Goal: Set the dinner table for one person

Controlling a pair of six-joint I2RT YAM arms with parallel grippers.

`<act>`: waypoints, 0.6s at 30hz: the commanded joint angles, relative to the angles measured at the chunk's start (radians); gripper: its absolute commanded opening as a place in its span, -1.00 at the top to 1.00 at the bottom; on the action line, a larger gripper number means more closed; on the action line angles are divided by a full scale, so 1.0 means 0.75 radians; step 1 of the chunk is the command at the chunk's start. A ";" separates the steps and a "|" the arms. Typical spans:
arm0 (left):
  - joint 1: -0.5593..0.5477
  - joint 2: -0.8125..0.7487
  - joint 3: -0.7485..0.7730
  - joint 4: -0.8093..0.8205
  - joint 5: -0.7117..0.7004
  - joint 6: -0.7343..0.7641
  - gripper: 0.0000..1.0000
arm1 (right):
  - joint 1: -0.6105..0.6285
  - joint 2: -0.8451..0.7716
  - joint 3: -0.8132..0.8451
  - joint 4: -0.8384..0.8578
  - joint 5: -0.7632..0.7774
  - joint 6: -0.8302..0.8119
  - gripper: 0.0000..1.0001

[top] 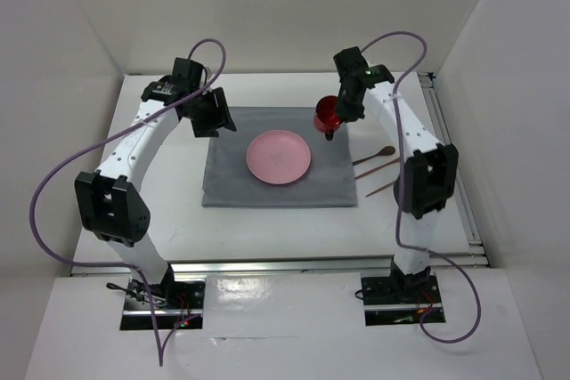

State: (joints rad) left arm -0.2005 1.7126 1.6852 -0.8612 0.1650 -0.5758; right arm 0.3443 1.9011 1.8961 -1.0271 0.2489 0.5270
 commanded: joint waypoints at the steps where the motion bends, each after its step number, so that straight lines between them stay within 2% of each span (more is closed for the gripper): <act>1: 0.008 -0.111 -0.105 0.027 0.036 0.040 -0.36 | -0.072 0.177 0.265 0.063 0.000 -0.022 1.00; 2: 0.008 -0.126 -0.136 0.044 0.036 0.040 -0.36 | -0.085 0.297 0.331 0.046 -0.001 -0.022 1.00; 6: 0.008 -0.142 -0.189 0.068 0.064 0.040 -0.36 | -0.115 0.523 0.587 0.011 0.016 -0.022 1.00; 10: 0.008 -0.195 -0.306 0.160 0.064 0.023 -0.33 | -0.144 0.572 0.550 0.117 -0.049 -0.022 1.00; 14: -0.005 -0.181 -0.318 0.162 0.064 0.023 -0.33 | -0.156 0.586 0.493 0.204 -0.097 -0.022 1.00; 16: -0.017 -0.167 -0.318 0.150 0.052 0.036 -0.36 | -0.156 0.633 0.513 0.204 -0.111 -0.022 0.87; 18: -0.017 -0.167 -0.318 0.150 0.052 0.036 -0.45 | -0.142 0.648 0.525 0.204 -0.111 -0.036 0.36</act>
State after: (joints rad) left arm -0.2050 1.6051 1.4414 -0.7761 0.1928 -0.5735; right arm 0.2375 2.3798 2.2490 -0.9535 0.1890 0.5053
